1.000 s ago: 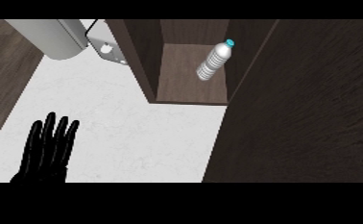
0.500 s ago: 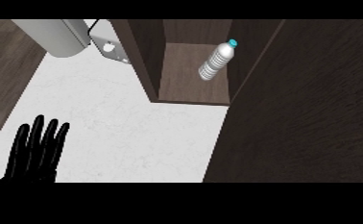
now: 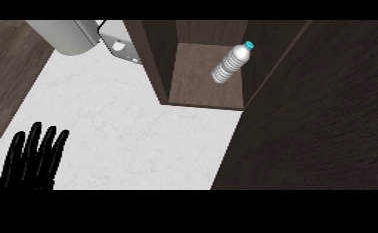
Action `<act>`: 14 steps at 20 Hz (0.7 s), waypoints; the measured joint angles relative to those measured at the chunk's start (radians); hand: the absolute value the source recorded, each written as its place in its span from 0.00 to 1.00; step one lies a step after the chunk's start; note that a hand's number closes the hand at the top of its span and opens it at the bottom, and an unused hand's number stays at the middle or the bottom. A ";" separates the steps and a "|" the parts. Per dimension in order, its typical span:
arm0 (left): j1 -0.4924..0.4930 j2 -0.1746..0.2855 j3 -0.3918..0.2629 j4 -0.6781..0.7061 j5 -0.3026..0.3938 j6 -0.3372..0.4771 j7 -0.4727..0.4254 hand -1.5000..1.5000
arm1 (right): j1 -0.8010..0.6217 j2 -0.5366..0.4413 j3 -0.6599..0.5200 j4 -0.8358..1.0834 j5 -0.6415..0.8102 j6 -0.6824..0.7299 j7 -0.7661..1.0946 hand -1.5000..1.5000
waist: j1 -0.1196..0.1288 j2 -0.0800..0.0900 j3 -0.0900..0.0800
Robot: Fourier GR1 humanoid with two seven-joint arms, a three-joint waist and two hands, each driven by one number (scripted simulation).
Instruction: Pick up the bottled water, place it into the cabinet and close the cabinet
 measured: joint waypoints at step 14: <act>-0.004 0.031 0.032 -0.004 0.025 -0.064 -0.005 0.00 | 0.024 0.031 -0.020 0.061 -0.204 0.021 0.010 1.00 | 0.063 0.036 0.000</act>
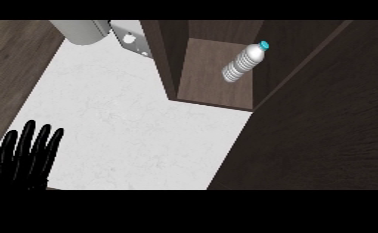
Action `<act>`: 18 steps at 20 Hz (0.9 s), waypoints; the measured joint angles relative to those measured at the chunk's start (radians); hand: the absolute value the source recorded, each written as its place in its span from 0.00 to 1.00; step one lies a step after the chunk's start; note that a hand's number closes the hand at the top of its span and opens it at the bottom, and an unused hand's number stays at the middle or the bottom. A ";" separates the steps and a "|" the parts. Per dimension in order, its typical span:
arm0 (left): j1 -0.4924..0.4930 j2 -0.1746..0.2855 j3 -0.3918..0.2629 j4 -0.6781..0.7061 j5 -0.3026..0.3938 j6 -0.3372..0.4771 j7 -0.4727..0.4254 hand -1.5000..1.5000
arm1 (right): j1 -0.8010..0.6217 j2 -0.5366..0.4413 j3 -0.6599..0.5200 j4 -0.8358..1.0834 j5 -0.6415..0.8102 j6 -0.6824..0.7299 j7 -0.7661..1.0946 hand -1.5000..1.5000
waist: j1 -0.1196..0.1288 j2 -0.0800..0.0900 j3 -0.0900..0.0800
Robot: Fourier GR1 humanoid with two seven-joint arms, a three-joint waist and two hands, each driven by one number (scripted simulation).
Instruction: Pick up the bottled water, place it into the cabinet and close the cabinet
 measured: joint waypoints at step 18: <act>0.023 0.016 0.035 0.007 0.022 -0.033 -0.008 0.00 | 0.074 0.045 -0.164 0.096 -0.271 -0.161 -0.030 1.00 | -0.027 -0.002 0.002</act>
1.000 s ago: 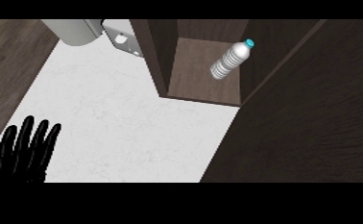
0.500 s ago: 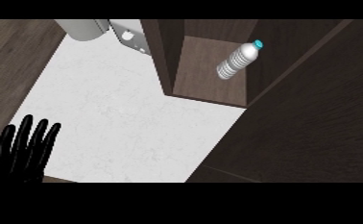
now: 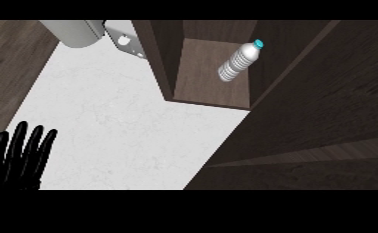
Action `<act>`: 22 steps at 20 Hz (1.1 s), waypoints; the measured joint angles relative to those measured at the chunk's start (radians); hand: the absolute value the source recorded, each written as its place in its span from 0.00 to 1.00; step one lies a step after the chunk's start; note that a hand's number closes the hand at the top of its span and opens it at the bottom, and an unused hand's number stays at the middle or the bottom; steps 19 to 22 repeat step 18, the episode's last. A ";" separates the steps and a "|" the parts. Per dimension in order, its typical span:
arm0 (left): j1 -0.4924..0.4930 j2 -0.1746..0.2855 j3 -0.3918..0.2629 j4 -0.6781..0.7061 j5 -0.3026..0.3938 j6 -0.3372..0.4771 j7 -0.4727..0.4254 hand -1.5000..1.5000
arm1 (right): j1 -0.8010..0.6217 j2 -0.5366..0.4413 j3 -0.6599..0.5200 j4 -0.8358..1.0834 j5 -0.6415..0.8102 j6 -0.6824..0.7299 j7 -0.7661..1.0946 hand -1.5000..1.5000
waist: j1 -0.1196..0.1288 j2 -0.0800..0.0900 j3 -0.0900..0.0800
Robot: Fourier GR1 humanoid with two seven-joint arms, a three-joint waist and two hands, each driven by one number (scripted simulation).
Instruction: Pick up the bottled water, place it into the cabinet and close the cabinet
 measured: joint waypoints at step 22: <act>-0.009 0.005 0.010 0.037 0.025 -0.064 0.006 0.00 | -0.753 0.108 -0.299 0.722 -0.070 -0.560 -0.074 1.00 | 0.024 -0.006 0.013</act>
